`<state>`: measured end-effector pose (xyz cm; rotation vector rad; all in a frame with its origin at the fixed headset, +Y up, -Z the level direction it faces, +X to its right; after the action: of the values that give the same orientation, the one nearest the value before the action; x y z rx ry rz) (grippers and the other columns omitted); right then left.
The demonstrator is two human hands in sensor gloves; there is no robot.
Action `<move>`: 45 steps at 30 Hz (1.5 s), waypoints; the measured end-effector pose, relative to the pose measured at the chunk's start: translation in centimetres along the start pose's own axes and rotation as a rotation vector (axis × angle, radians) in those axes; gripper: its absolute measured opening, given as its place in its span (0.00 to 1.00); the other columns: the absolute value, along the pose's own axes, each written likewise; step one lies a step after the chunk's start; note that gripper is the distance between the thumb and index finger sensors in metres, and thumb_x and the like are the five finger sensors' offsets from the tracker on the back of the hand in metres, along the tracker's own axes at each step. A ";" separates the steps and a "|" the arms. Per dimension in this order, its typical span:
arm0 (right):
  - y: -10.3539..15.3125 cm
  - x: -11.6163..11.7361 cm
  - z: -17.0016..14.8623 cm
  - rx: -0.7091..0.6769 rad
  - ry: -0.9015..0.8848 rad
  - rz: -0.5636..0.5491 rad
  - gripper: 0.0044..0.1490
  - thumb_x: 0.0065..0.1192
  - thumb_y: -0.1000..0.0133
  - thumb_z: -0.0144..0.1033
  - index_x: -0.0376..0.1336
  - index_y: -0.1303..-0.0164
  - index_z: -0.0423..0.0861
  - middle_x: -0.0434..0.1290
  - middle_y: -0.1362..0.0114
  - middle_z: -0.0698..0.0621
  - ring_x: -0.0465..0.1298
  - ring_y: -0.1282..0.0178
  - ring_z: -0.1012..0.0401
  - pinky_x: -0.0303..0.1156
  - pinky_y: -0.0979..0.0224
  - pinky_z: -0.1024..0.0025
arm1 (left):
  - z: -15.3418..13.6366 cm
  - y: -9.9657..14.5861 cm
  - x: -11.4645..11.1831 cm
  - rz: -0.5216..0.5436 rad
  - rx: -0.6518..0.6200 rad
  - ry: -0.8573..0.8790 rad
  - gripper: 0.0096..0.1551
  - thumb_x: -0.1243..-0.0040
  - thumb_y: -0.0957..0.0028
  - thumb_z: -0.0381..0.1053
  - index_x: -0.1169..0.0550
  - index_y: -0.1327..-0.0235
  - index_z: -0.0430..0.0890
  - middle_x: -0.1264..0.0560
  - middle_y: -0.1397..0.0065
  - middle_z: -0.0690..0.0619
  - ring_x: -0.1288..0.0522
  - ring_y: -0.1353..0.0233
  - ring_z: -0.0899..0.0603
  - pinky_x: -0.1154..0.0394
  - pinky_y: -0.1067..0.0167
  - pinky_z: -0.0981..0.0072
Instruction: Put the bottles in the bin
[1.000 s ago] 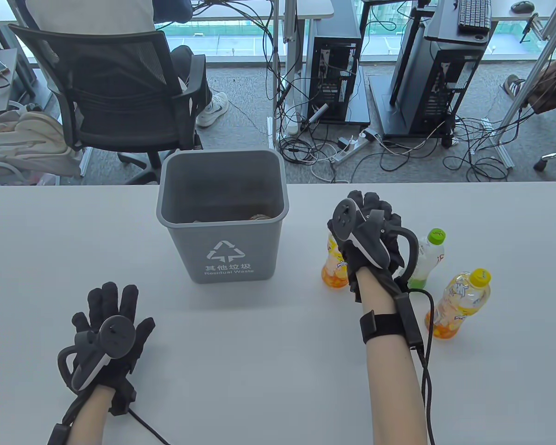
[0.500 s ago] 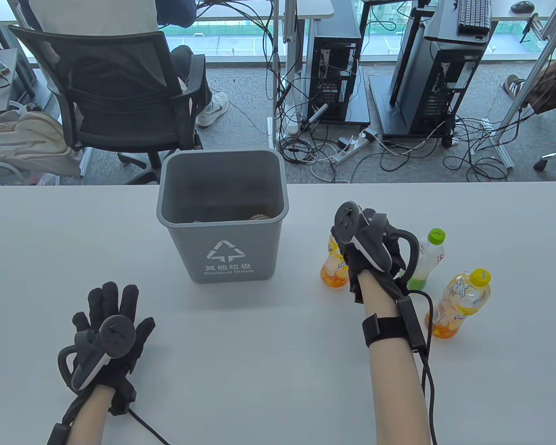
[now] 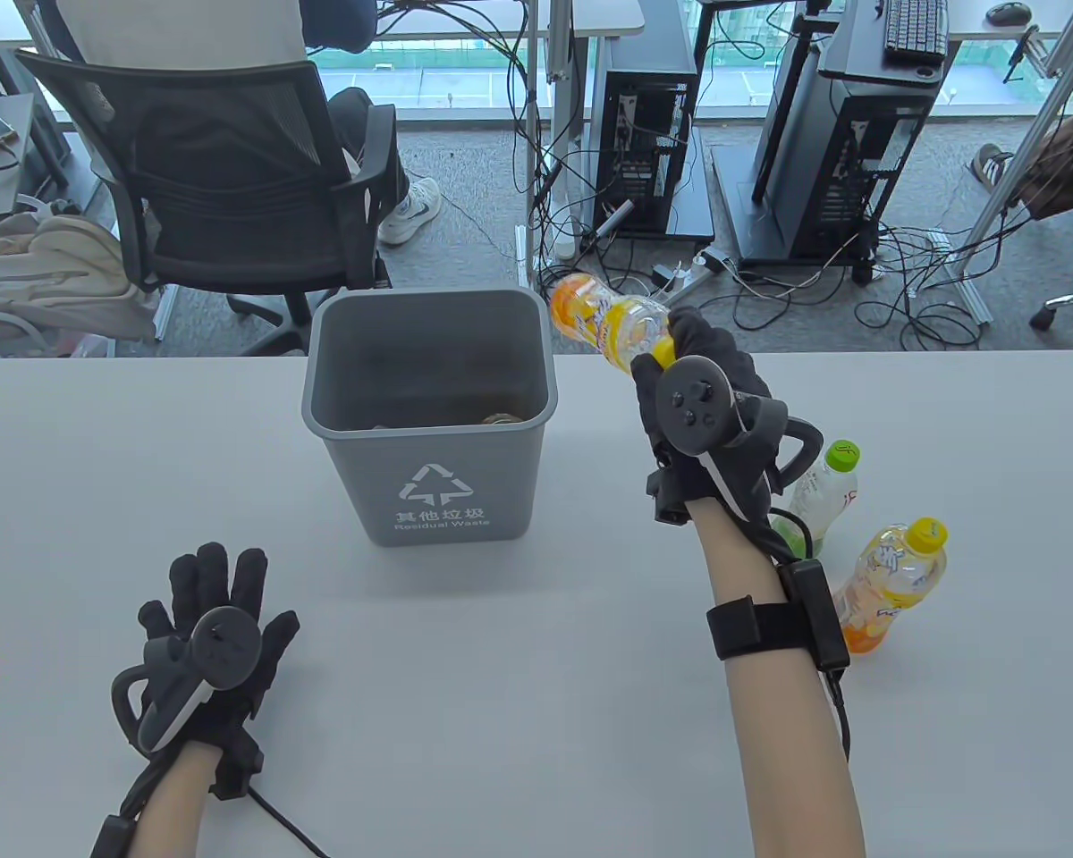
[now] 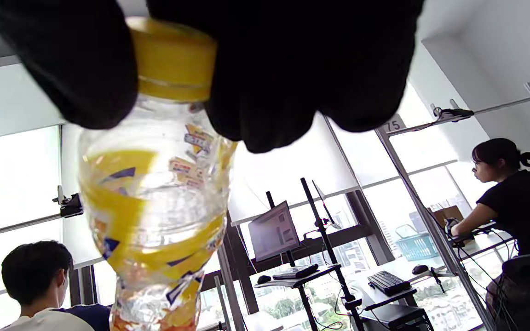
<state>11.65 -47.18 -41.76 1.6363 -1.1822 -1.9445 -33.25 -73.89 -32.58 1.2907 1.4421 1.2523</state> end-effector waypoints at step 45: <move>0.7 6.0 -11.1 0.211 0.391 0.225 0.41 0.62 0.47 0.57 0.59 0.23 0.55 0.64 0.18 0.48 0.67 0.23 0.47 0.67 0.23 0.48 | 0.0 0.0 -0.3 -0.012 0.000 -0.016 0.47 0.57 0.46 0.75 0.54 0.15 0.63 0.63 0.07 0.53 0.64 0.08 0.39 0.60 0.19 0.28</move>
<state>20.11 -56.02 -45.01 1.7916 -1.3702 -1.3257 -33.19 -74.16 -32.64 1.2876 1.4372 1.2313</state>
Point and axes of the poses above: the tracker on the back of each hand, its own z axis roughly to the thumb side, its own y axis roughly from the fingertips to the wrist, x = y × z, the point moved 4 cm from there along -y, roughly from the wrist to the fingertips
